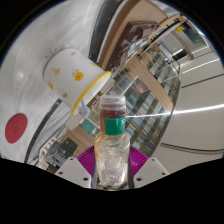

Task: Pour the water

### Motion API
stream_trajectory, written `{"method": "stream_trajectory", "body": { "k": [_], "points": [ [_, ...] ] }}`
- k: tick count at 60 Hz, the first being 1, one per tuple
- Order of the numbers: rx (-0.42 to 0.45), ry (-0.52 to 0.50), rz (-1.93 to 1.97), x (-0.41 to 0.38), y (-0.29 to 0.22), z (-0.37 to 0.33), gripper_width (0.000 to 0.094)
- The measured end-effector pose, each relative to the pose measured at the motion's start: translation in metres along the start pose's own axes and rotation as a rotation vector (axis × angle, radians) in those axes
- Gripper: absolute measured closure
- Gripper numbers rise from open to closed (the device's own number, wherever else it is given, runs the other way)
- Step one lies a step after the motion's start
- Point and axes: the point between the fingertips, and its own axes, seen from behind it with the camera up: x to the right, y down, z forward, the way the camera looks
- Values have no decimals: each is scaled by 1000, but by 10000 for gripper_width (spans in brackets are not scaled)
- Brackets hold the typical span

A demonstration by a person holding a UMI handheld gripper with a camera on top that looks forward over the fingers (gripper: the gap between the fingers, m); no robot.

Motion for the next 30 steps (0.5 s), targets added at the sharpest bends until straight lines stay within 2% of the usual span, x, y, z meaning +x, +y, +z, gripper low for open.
{"method": "stream_trajectory", "body": {
  "k": [14,16,17,25,30],
  "points": [
    [-33,-19,189,14,5,2,518],
    [-46,-17,275,22,9,3,518],
    [-56,-11,316,19,30,-2,517],
    [-153,-27,919,46,62,-16,519],
    [-180,-68,1338,45,85,-18,516]
  ]
}}
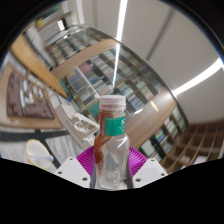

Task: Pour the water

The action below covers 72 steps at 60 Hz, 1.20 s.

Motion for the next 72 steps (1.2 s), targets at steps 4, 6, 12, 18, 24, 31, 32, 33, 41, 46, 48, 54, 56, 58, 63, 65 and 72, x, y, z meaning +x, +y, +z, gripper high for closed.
{"method": "stream_trajectory", "body": {
  "k": [4,6,12,18,24,31,32,33,41,46,48,54,56,58,63,65,72],
  "points": [
    [-54,-29,284,0,16,-8,518],
    [-81,-52,416,-3,29,-10,517],
    [-176,-122,711,-35,68,-20,518],
    [-246,-149,790,-66,112,-25,518],
    [-308,-177,828,-99,147,-30,518],
    [-351,-191,832,-131,174,-34,517],
    [-355,-196,829,-135,178,-35,515],
    [-353,-194,825,-139,182,-37,488],
    [-331,-146,852,-133,180,-39,513],
    [-350,-140,866,-130,183,-38,446],
    [-361,-145,865,-130,183,-39,403],
    [-417,-166,862,-132,185,-51,153],
    [-416,-170,859,-129,182,-58,67],
    [-416,-162,846,-123,178,-66,97],
    [-403,-152,825,-108,161,-88,68],
    [-401,-158,829,-101,152,-101,71],
    [-408,-158,861,-81,125,-150,84]
  ]
}}
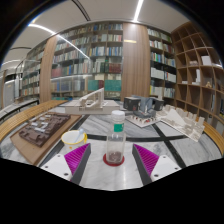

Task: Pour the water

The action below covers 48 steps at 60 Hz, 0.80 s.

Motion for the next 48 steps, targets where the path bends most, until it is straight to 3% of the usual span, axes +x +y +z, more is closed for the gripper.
{"method": "stream_trajectory", "body": {
  "k": [25,48],
  "points": [
    [-7,13,57,1,3,-194,85],
    [18,44,52,12,7,-246,78]
  ]
}}
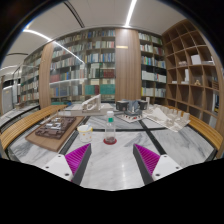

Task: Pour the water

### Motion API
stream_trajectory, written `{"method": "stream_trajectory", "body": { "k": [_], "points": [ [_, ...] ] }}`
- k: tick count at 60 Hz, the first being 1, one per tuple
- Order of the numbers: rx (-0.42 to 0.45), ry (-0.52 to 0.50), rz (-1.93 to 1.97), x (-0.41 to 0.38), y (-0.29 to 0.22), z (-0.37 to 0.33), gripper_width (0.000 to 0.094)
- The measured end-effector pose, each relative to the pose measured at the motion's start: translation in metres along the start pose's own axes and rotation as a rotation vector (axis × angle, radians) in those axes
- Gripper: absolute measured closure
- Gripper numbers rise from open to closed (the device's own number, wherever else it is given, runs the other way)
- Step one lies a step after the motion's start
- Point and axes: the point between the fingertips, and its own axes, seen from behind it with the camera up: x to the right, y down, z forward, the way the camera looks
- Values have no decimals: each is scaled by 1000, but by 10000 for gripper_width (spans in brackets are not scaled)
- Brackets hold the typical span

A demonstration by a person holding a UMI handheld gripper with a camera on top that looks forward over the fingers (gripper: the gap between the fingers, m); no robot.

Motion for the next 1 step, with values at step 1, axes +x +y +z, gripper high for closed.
{"method": "stream_trajectory", "body": {
  "k": [1],
  "points": [
    [2,3,1,0,-1,0,77]
  ]
}}
